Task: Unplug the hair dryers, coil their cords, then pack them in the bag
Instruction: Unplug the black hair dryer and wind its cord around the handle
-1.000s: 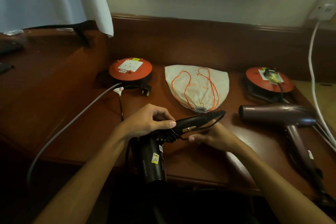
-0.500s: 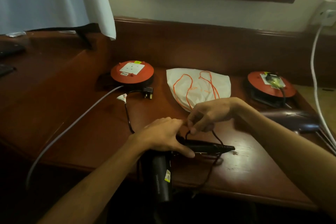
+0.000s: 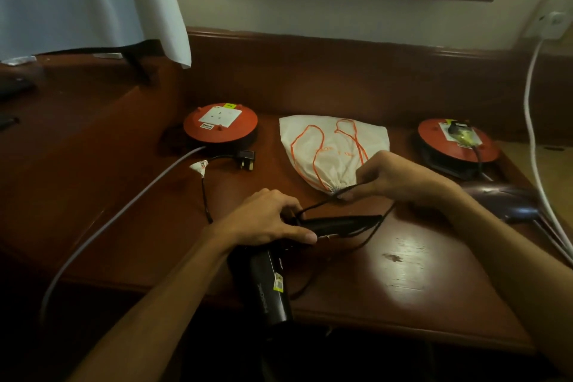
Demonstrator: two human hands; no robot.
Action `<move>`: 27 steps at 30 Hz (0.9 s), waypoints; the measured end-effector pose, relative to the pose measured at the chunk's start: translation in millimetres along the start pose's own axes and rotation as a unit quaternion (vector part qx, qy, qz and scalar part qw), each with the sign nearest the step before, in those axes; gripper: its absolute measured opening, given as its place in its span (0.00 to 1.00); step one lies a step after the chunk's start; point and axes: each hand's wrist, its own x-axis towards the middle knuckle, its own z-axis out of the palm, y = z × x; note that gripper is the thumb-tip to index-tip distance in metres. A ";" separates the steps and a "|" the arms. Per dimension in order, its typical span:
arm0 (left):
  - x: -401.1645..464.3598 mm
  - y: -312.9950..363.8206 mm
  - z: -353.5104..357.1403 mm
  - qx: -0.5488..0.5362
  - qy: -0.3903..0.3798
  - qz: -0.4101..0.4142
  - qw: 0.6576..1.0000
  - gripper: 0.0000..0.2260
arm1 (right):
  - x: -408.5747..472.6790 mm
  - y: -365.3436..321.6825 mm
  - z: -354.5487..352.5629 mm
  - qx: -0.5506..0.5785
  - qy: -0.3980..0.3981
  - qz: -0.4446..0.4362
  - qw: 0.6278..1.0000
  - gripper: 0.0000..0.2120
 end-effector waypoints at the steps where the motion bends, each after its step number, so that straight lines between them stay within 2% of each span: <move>1: 0.2 0.2 0.0 -0.001 0.001 -0.004 1.000 0.20 | -6.5 2.3 -0.6 0.013 0.000 -0.008 1.000 0.17; 7: 5.0 2.7 -1.5 -0.004 0.000 -0.027 1.000 0.21 | -47.7 -15.7 20.7 0.106 -0.051 -0.099 0.988 0.10; 12: -3.6 -3.1 -10.0 -0.095 0.002 -0.017 0.995 0.19 | -65.8 -14.4 66.1 0.161 -0.088 -0.093 0.979 0.09; 15: -6.2 -2.1 -7.3 -0.098 -0.013 -0.011 0.995 0.18 | -69.8 -11.8 92.3 0.180 -0.097 -0.079 0.976 0.09; 18: -8.7 -1.9 -7.2 -0.105 -0.007 -0.002 0.994 0.16 | -65.4 -12.3 123.5 0.156 -0.019 -0.069 0.985 0.13; 22: -16.3 -7.3 -14.6 -0.174 0.036 0.018 0.984 0.14 | -54.9 -25.9 153.1 0.118 0.088 -0.096 0.984 0.12; 25: -21.6 -13.0 -15.0 -0.202 0.061 0.022 0.977 0.12 | -44.0 -23.5 150.8 0.068 0.091 -0.101 0.988 0.10; 27: -23.2 -15.1 -14.7 -0.201 0.063 0.022 0.977 0.10 | -40.6 -21.2 141.5 0.087 0.083 -0.109 0.987 0.11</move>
